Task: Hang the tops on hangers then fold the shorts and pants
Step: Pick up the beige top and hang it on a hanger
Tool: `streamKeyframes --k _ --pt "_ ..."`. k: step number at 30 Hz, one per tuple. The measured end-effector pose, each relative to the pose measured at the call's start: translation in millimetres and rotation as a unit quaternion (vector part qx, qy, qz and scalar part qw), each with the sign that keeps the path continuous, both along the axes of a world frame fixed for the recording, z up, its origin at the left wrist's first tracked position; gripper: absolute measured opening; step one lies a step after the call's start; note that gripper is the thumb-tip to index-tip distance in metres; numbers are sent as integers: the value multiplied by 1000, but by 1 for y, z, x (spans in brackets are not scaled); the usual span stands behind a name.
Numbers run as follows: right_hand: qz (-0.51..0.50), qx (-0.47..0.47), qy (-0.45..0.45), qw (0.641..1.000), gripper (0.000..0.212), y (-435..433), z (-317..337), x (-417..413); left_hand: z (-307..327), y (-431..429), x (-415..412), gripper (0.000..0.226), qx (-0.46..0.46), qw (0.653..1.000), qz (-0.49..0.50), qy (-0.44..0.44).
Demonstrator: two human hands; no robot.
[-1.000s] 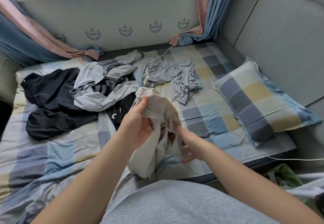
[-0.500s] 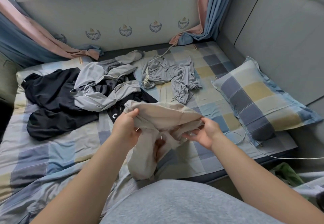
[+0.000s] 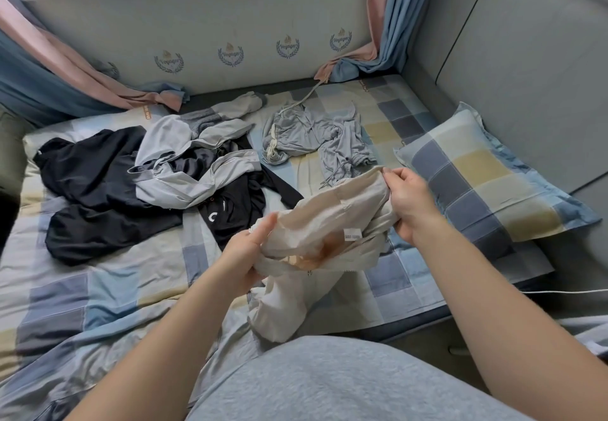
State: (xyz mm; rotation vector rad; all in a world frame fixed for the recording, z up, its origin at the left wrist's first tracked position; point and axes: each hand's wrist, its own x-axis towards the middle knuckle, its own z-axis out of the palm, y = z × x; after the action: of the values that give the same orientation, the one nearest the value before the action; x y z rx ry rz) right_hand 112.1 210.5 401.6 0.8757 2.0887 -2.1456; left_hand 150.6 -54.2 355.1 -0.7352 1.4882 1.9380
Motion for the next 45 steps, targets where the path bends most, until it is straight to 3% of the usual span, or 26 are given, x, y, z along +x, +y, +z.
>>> streamKeyframes --k 2,4,6,7,10,12,14,18,22,27,29,31,34,36,38,40,45 --pt "31 -7 -13 999 22 2 11 -4 5 0 1 70 -69 989 -110 67" --pt "69 8 -27 997 19 4 20 -8 8 -2 2 64 -179 937 -267 137" --pt "99 24 -31 994 16 6 27 -11 5 -3 2 52 -254 883 -359 165" --pt "109 30 -30 993 16 7 29 -13 4 -2 2 44 -274 876 -358 170" --pt "129 39 -36 990 13 9 30 -13 3 5 1 18 -298 901 -243 200" --pt "125 33 -42 991 15 8 25 -10 6 8 0 20 -260 938 -135 187" --pt "95 20 -26 995 19 7 18 -6 13 7 -3 23 -147 981 -19 126" --pt "38 65 42 996 24 0 0 4 28 4 -7 28 -2 993 95 69" --pt "102 42 -11 994 18 -20 -24 26 46 5 -7 43 93 992 84 34" --pt "247 2 -235 940 58 -48 -51 47 69 9 1 52 164 986 22 33" --pt "262 -66 -282 920 70 -58 -61 51 73 9 3 57 182 982 -5 47" --pt "221 -172 -284 917 59 -67 -68 52 73 7 5 45 202 977 -38 55" --pt "141 -217 -227 939 14 -72 -72 49 70 0 6 33 207 974 -68 65" --pt "84 -205 -192 956 3 -65 -70 43 65 -9 4 29 192 975 -62 91" --pt "31 -207 -166 964 9 -49 -65 36 56 -21 0 31 137 982 -51 122" --pt "7 -208 -149 967 17 -28 -56 36 40 -35 -5 36 22 990 -39 134" --pt "39 -194 -81 977 31 1 -29 56 -5 -39 -9 9 -221 969 -27 105"
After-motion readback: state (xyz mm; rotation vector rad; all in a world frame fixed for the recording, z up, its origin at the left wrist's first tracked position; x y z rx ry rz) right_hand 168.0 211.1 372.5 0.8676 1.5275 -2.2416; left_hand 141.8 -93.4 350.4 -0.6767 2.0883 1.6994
